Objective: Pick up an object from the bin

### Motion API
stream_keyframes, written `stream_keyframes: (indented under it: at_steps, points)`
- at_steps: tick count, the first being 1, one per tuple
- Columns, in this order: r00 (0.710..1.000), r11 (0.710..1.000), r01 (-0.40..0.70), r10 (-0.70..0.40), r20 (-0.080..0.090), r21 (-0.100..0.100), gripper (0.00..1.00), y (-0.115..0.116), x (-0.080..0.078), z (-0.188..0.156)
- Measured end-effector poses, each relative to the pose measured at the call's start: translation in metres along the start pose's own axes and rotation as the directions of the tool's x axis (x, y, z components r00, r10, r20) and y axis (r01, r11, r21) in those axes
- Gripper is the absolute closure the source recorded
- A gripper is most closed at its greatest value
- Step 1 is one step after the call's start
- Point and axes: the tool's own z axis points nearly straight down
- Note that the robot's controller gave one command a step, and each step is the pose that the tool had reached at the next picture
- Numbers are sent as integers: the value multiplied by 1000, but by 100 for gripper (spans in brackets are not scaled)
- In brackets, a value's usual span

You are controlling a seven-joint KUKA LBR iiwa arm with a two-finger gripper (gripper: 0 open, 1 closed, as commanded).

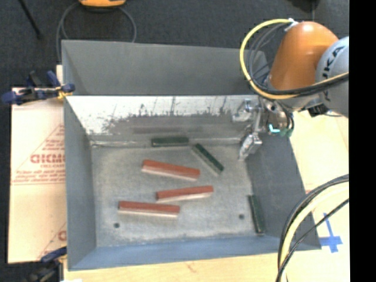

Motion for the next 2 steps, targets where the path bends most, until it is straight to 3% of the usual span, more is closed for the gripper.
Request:
stream_keyframes:
  at_steps: [1,2]
  points:
    - [1000,1000,2,-2,8,1,0,0,-2,-5]
    - [993,993,-119,119,5,-1,100,20,21,81]
